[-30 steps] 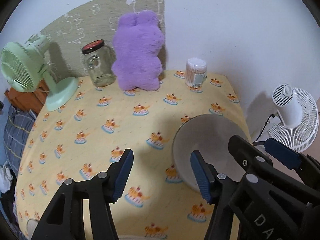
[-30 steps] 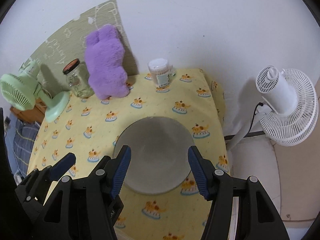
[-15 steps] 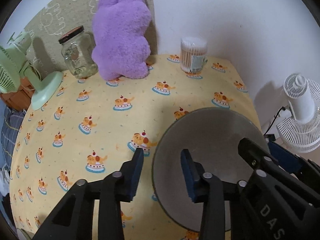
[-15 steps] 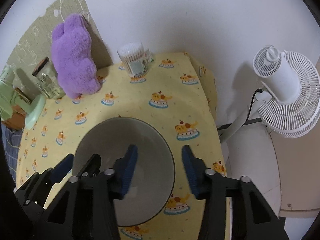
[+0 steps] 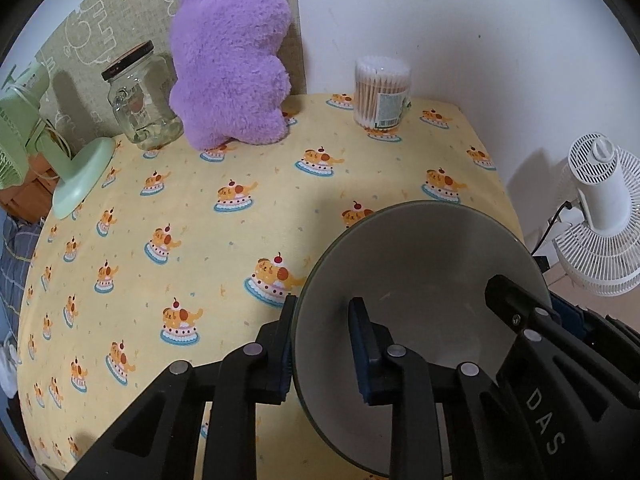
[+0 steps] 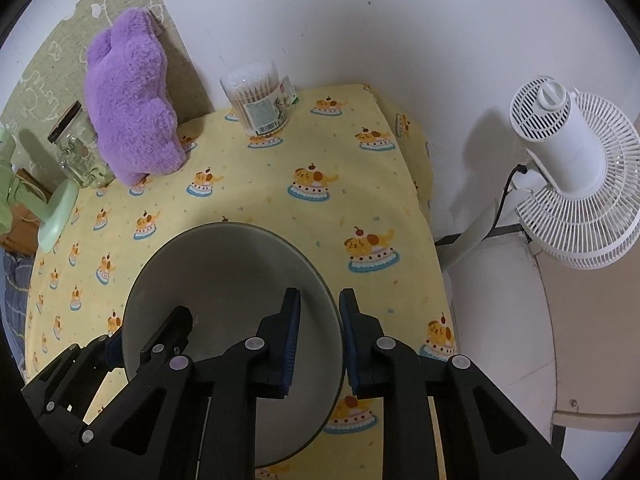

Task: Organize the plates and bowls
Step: 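Lift the nested bowls with both grippers and carry them beside the plate stack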

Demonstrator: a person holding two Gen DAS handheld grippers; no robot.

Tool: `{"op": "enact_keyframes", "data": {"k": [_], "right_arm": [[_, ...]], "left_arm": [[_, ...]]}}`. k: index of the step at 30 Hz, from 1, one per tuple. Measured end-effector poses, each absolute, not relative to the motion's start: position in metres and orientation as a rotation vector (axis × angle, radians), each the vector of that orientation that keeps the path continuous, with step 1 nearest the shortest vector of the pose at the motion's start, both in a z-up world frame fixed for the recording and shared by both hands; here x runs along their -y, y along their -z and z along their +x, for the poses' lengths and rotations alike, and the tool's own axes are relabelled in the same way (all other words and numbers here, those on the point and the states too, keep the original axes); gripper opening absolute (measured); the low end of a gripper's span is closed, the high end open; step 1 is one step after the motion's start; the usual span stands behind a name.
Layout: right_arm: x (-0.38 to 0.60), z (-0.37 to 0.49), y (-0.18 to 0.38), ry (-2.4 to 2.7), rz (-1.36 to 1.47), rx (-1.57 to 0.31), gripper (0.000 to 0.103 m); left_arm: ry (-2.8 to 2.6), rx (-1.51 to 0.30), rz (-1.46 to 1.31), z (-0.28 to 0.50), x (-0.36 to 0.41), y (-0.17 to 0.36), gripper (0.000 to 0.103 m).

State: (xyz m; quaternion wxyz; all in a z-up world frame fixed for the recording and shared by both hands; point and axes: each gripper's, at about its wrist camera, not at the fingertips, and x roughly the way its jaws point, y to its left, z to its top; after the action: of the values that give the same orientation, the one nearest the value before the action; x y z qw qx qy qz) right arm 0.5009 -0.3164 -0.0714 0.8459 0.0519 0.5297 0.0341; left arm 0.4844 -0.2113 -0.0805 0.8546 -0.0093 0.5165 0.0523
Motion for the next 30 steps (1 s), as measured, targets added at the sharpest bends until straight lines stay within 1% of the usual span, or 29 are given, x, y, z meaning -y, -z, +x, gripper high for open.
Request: {"op": "enact_keyframes", "data": {"k": [14, 30], "right_arm": [[0.309, 0.466, 0.052, -0.087, 0.120, -1.120, 0.024], [0.261, 0.400, 0.003, -0.080, 0.099, -1.059, 0.024]], "left_arm": [[-0.122, -1.078, -0.032, 0.450, 0.203, 0.064, 0.023], [-0.109, -1.017, -0.043, 0.387, 0.153, 0.021, 0.023]]}}
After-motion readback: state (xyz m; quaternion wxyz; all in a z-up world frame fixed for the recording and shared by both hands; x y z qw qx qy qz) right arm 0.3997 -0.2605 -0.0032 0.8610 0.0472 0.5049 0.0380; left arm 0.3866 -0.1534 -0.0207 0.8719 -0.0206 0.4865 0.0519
